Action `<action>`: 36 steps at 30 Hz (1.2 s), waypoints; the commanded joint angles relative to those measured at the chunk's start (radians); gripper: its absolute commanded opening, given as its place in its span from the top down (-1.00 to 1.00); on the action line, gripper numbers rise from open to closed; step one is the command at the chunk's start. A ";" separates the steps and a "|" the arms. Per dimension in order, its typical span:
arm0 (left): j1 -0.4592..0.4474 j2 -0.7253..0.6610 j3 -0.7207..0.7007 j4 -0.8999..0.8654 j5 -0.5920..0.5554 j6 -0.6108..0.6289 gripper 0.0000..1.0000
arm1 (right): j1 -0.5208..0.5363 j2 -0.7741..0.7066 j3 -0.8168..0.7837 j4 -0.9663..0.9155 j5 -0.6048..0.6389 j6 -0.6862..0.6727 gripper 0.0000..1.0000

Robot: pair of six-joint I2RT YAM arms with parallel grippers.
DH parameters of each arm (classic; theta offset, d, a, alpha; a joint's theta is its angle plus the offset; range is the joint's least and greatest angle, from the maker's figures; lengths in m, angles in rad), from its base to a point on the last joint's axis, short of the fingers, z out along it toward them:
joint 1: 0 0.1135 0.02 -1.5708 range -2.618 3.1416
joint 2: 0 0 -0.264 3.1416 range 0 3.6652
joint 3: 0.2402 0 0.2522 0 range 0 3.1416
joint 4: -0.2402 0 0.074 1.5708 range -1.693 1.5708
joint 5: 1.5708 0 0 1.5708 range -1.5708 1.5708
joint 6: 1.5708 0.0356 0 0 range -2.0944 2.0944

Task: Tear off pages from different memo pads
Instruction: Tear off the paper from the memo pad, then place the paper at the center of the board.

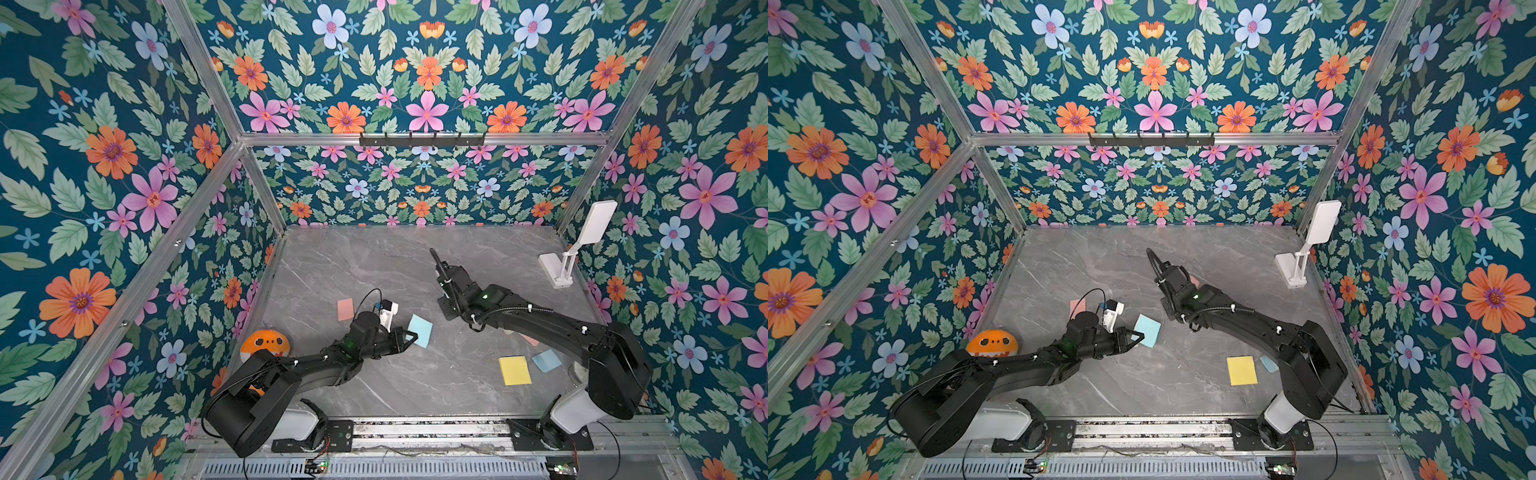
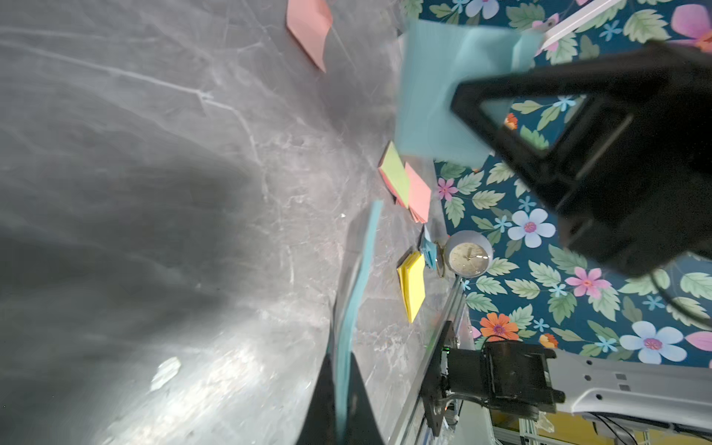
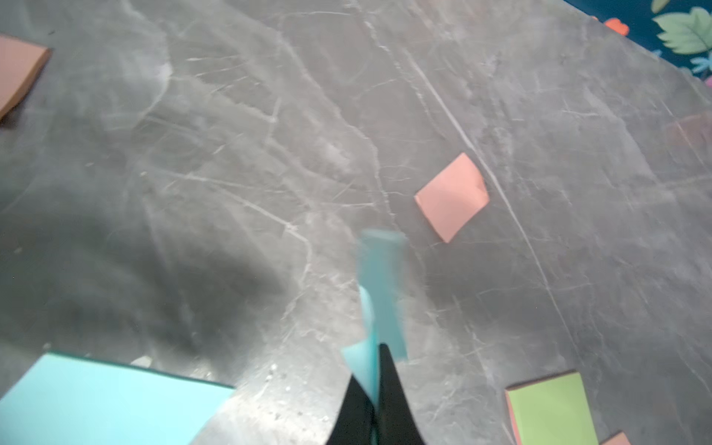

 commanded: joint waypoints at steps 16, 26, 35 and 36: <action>0.105 -0.393 -0.171 -0.295 -0.090 -0.063 1.00 | -0.192 0.565 0.625 -0.136 -0.106 -0.031 0.99; 0.165 -0.457 -0.116 -0.602 -0.289 -0.023 1.00 | -0.170 0.686 0.720 -0.234 -0.432 0.057 0.27; 0.385 -0.442 -0.160 -0.570 -0.279 -0.031 1.00 | -0.165 0.551 0.659 -0.261 -0.457 0.129 -0.07; 0.398 -0.408 -0.148 -0.583 -0.265 -0.017 1.00 | -0.165 0.527 0.629 -0.251 -0.439 0.140 -0.07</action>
